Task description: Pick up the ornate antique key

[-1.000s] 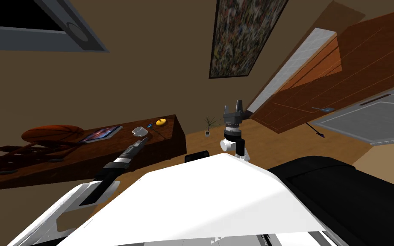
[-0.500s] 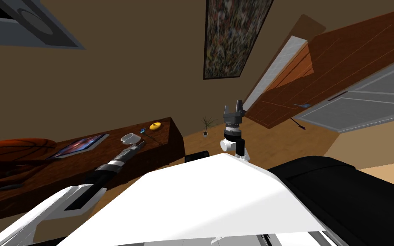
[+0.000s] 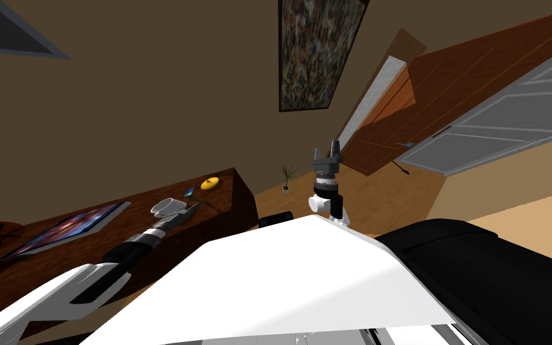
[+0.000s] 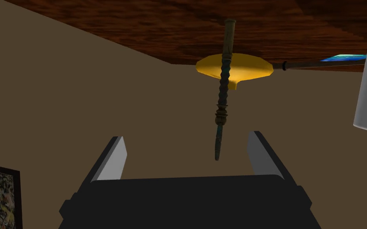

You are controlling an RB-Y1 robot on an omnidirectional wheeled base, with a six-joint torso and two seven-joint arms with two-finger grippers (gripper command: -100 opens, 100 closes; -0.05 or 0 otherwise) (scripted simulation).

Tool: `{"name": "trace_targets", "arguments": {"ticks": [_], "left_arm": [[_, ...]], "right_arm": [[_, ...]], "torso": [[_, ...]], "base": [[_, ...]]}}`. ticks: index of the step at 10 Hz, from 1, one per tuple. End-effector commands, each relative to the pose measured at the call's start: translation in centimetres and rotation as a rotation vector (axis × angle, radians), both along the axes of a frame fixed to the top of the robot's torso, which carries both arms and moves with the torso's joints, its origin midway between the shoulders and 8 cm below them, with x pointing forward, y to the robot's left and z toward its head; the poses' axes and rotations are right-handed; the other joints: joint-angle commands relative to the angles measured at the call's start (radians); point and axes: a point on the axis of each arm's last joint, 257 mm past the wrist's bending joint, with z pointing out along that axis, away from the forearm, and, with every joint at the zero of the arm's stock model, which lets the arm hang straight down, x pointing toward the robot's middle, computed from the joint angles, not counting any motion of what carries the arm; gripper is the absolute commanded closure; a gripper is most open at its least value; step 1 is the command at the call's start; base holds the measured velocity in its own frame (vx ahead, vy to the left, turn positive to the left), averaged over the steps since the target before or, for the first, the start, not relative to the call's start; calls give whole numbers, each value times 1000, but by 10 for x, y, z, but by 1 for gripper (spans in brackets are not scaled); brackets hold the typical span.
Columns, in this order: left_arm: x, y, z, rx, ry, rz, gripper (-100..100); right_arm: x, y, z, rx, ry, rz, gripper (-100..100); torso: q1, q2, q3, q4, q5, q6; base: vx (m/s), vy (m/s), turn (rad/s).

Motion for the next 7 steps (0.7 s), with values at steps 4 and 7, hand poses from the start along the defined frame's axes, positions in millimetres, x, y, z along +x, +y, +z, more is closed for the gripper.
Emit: {"name": "trace_targets", "arguments": {"ticks": [4, 7], "left_arm": [[-9, 24, -12, 60, 72, 6, -100], [-10, 25, -12, 61, 74, 6, 100]], "right_arm": [[0, 0, 0, 0, 0, 0, 0], [0, 0, 0, 0, 0, 0, 0]], "torso": [[2, -1, 0, 0, 0, 0], [-2, 5, 3, 1, 0, -1]], "base": [[72, 38, -120], [2, 2, 1]]}}
